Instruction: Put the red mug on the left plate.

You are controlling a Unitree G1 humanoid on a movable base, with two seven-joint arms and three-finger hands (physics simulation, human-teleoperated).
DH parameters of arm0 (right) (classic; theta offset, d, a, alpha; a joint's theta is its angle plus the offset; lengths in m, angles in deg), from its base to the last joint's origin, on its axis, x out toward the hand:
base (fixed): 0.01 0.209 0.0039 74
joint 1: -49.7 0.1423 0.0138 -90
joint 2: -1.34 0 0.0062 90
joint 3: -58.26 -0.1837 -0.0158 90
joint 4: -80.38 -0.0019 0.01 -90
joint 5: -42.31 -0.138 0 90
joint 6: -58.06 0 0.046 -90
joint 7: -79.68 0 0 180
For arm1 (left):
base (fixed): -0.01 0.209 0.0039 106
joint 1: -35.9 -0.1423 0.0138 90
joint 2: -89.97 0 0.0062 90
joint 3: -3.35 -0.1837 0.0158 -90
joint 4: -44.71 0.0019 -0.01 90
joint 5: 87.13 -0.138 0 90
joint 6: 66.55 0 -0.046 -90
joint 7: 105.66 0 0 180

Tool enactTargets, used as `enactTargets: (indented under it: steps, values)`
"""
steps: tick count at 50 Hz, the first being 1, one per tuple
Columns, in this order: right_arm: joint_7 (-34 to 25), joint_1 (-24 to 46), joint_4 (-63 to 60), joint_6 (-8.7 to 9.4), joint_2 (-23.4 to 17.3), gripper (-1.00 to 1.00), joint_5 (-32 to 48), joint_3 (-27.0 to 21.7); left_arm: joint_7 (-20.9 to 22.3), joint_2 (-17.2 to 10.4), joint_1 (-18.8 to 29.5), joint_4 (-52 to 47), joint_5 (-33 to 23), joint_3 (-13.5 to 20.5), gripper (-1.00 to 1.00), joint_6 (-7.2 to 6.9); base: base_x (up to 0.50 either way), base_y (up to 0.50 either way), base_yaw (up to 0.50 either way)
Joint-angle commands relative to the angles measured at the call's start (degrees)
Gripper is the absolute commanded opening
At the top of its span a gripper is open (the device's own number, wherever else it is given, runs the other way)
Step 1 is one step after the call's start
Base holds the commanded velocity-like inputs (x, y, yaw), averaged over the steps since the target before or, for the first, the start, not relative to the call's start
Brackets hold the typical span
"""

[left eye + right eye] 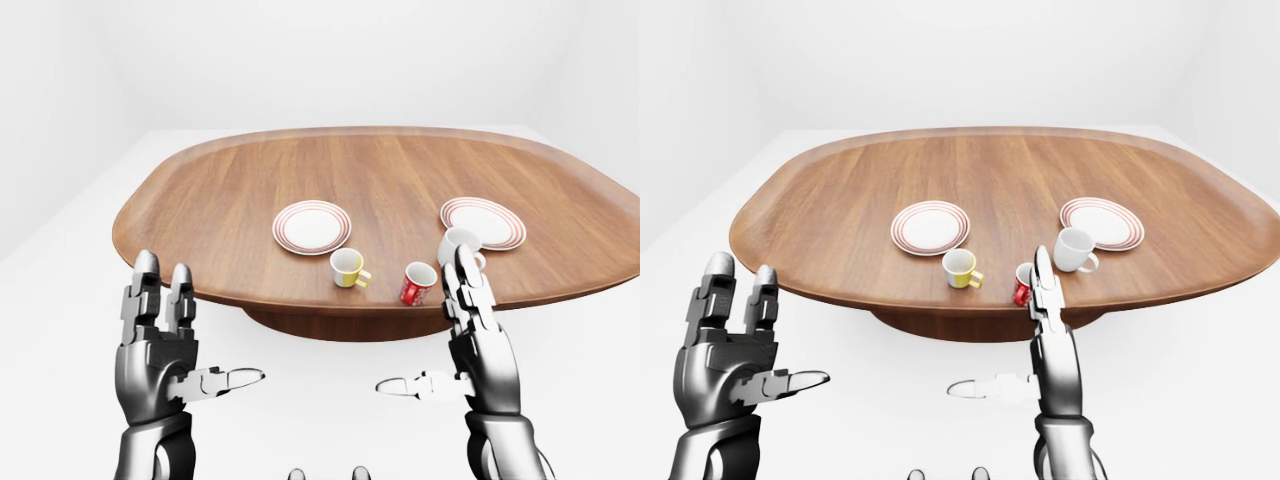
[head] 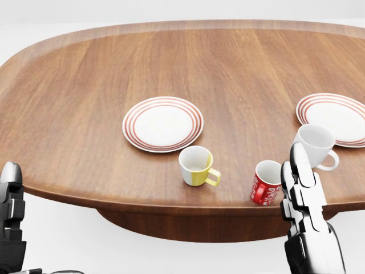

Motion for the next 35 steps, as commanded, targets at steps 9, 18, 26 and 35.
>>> enactTargets:
  steps: [9, 18, 26, 35]
  values:
    - [0.11, 1.54, 0.84, 2.59, -0.32, 1.00, 1.17, 0.69, 0.18, -0.16, -0.07, 0.22, -0.30, -0.56, 1.00, 0.00, 0.00, 0.00, 0.00]
    - [-0.35, 1.36, 0.48, 3.02, -0.62, 1.00, 1.29, 0.98, 0.11, -0.33, -0.15, 0.42, -0.56, -0.92, 1.00, 0.00, 0.16, 0.08, 0.00]
    - [-0.56, 1.47, 0.45, 3.24, -0.58, 1.00, 0.78, 0.95, 0.18, -0.38, -0.12, 0.52, -0.64, -0.97, 1.00, 0.00, 0.50, 0.20, 0.00]
    - [-0.61, 1.35, 0.44, 2.89, -0.55, 1.00, 0.41, 0.81, 0.12, -0.40, -0.06, 0.49, -0.66, -0.97, 1.00, 0.00, 0.50, 0.16, 0.00]
